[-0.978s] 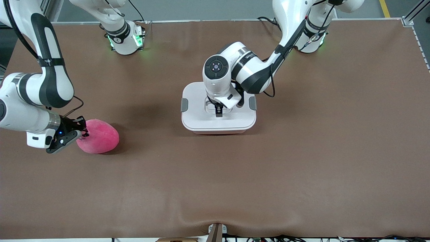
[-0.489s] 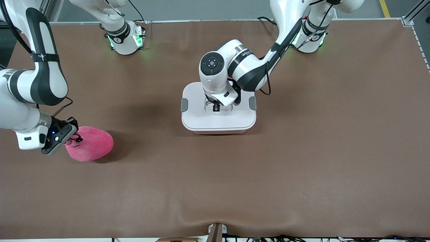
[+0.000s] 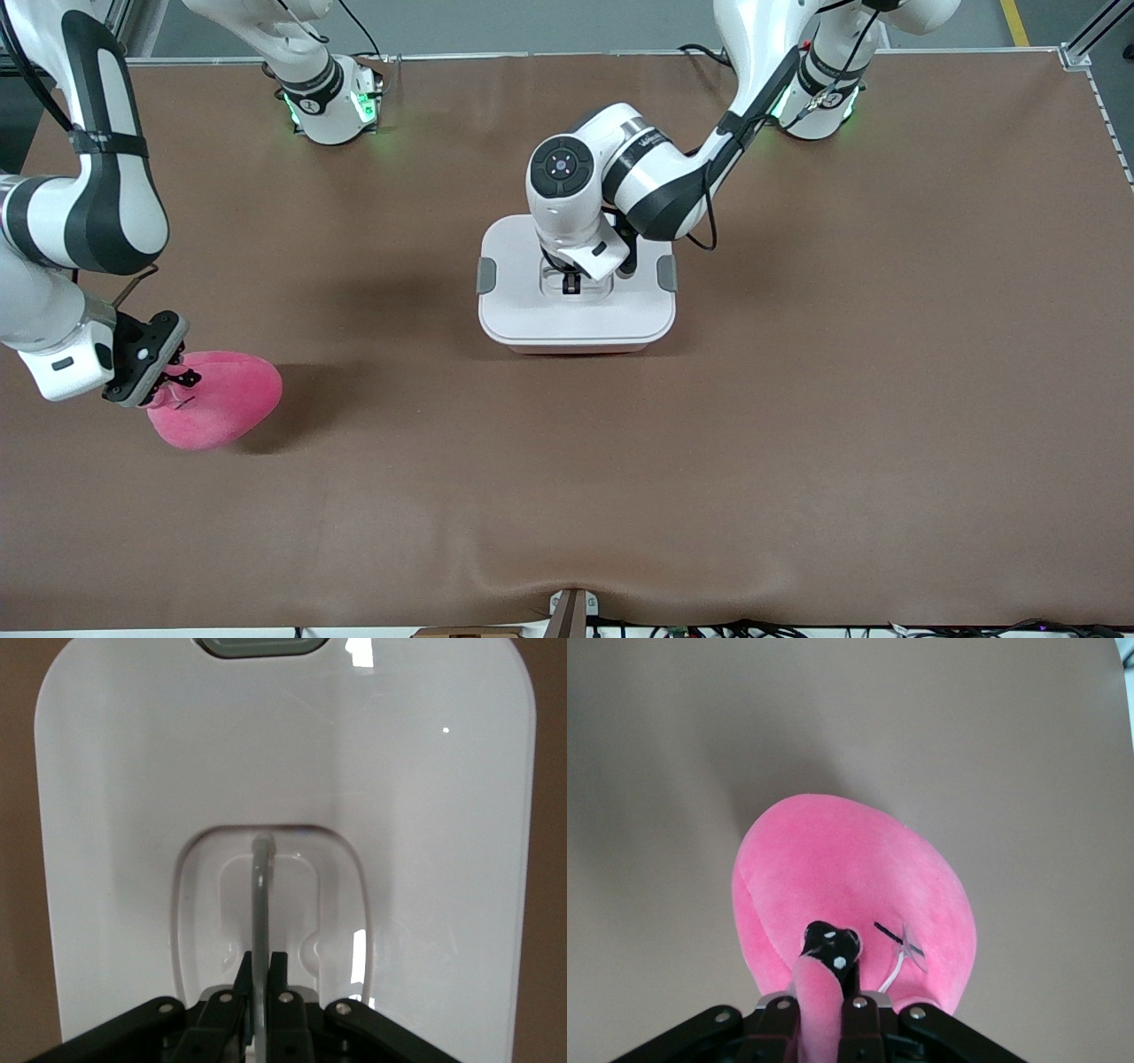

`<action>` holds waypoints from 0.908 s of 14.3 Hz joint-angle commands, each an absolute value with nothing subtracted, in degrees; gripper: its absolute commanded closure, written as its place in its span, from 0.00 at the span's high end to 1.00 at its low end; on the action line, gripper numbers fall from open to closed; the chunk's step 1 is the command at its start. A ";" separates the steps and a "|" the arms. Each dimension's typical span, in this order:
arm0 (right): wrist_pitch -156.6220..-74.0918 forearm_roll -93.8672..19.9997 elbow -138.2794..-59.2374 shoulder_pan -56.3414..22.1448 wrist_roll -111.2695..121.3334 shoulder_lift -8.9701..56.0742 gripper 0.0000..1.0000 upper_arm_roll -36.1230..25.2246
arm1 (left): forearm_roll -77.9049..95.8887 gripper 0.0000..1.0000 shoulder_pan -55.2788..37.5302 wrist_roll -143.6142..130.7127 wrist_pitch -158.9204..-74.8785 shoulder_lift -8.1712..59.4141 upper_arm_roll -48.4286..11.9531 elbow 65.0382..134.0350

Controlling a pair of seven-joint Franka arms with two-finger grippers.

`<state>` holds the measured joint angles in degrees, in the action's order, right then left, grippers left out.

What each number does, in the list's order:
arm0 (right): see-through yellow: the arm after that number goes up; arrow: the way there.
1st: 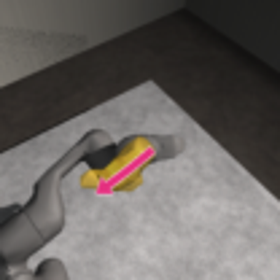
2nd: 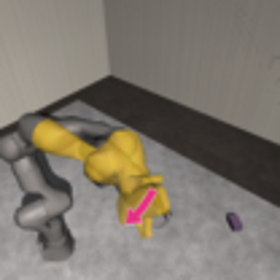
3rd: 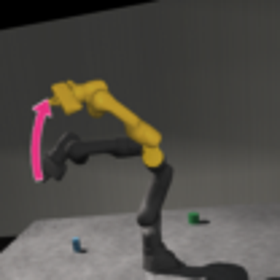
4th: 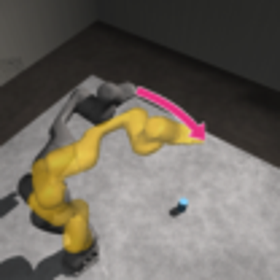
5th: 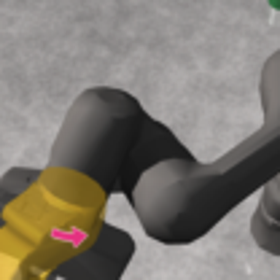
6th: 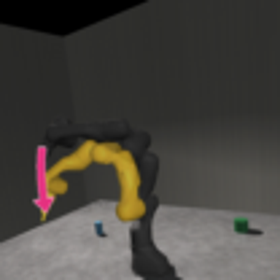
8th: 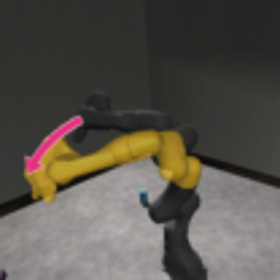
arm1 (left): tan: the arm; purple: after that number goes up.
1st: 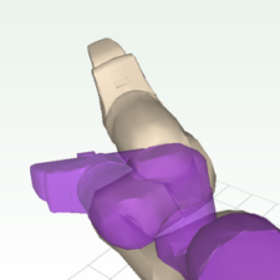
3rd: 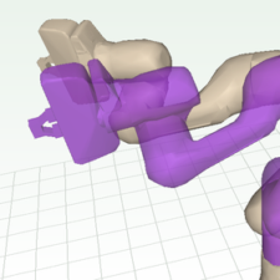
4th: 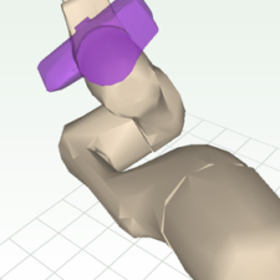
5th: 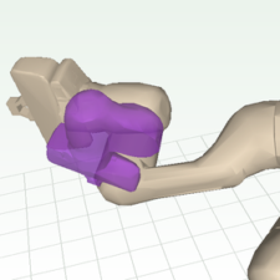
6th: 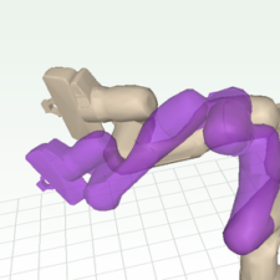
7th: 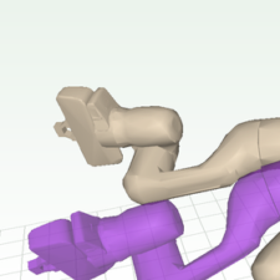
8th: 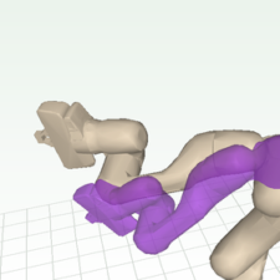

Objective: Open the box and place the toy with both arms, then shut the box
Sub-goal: 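Lift the lid with the left gripper while the right gripper lifts the plush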

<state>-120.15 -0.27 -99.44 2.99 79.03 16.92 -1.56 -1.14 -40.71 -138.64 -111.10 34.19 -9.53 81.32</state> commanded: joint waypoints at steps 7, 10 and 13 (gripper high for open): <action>-116.81 8.35 -97.47 -3.42 88.93 12.92 0.00 -1.41 | -2.64 0.00 -40.70 -139.92 -110.13 29.89 -8.88 81.91; -114.53 9.14 -97.73 -5.44 94.90 11.69 0.00 -1.41 | -2.64 0.00 -40.08 -139.31 -109.69 29.36 -8.35 82.00; -114.52 9.14 -97.56 -9.91 100.54 11.43 0.00 -1.32 | -4.47 0.00 -37.88 -137.99 -108.11 28.57 -8.26 81.91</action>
<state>-114.99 7.76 -97.00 -6.82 97.50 12.73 -1.12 -2.21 -39.11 -138.51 -109.99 30.56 -8.07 81.17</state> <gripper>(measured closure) 0.855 0.930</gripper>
